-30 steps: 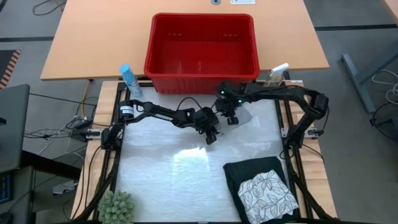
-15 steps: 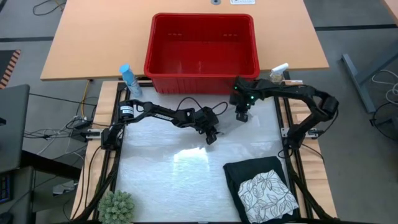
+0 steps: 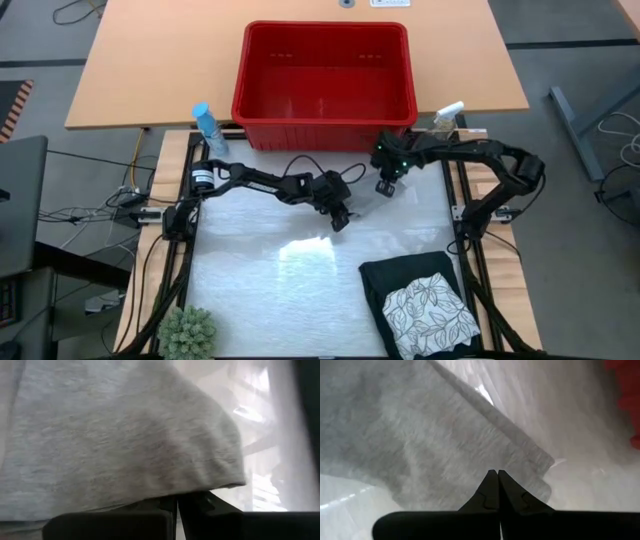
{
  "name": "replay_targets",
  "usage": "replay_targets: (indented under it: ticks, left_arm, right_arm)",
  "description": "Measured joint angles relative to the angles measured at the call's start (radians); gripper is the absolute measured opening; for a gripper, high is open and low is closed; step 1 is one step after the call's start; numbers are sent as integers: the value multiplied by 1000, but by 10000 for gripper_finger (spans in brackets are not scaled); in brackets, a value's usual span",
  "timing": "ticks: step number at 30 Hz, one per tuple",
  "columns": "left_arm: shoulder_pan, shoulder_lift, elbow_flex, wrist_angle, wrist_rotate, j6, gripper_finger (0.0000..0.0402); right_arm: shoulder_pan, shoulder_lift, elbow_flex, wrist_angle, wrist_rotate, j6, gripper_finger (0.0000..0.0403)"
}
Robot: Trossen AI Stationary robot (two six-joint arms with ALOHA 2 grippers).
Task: Fold laundry
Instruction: Fold the gray boxer shorts
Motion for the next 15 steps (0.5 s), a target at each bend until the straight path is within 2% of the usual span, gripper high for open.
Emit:
replay_targets:
  ticks: [5,11,15]
  left_arm:
    - [19,-30,-1,2,84,-75,0]
    - [47,-93,-1,-30,239,-165,0]
    - [73,-136,0,-102,378,-219,0]
  right_arm:
    - [-4,0,-13,12,0,1,14]
    - [-5,36,-13,20,0,1,14]
    - [0,67,-13,30,3,1,14]
